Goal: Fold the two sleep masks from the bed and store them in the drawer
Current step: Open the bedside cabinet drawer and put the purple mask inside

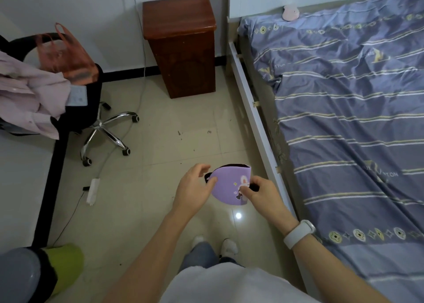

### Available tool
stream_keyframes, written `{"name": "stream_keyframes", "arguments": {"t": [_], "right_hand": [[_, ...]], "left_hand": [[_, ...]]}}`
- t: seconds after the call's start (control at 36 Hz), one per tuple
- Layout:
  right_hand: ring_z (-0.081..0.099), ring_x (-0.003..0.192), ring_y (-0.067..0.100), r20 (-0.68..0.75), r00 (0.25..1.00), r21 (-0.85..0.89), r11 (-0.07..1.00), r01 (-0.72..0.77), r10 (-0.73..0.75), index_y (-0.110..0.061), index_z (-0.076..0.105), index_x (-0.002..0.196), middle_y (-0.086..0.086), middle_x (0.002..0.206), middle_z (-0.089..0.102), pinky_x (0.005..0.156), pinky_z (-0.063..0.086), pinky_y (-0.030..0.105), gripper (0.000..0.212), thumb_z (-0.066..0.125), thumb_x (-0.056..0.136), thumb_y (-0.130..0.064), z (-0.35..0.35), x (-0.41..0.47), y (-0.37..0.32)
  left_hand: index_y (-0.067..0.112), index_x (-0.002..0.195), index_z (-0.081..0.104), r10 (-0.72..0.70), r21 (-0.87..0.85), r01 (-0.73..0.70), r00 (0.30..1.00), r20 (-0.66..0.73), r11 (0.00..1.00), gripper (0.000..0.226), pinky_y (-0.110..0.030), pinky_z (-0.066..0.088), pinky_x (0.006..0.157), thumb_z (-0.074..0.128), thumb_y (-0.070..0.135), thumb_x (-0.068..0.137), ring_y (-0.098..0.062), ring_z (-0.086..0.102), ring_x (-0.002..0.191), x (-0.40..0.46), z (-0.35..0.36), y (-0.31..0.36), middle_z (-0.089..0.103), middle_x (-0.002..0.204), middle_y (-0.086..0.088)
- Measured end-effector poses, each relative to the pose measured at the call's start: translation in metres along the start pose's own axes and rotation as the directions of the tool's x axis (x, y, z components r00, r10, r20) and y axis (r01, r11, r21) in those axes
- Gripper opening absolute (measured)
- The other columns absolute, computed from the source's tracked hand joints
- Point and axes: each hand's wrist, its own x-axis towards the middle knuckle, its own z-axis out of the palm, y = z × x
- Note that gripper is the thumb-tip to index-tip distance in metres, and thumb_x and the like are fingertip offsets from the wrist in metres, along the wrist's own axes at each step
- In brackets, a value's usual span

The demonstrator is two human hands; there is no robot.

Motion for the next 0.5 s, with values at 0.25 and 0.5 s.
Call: {"name": "stream_keyframes", "arguments": {"t": [0.25,0.5], "right_hand": [[0.057,0.069,0.014,-0.054,0.998,-0.149,0.988,-0.035,0.027,-0.010,0.059,0.083,0.000,0.073,0.061,0.055,0.041,0.018,0.006,0.056,0.085,-0.015,-0.001,0.082,-0.008],[0.056,0.066,0.012,-0.057,0.998,-0.129,0.991,-0.038,0.031,-0.014,0.058,0.083,-0.004,0.069,0.061,0.054,0.038,0.019,0.004,0.057,0.086,-0.016,0.011,0.259,-0.098]], "left_hand": [[0.009,0.113,0.057,-0.107,0.135,0.112,0.993,-0.047,0.984,0.029,-0.036,0.042,0.094,0.055,0.020,0.086,-0.028,0.053,0.111,0.088,-0.018,-0.038,0.060,0.119,-0.012],[0.010,0.114,0.056,-0.126,0.106,0.135,0.988,-0.092,0.985,0.028,-0.034,0.040,0.092,0.049,0.021,0.089,-0.025,0.052,0.110,0.273,-0.073,-0.042,0.059,0.120,-0.012]]}}
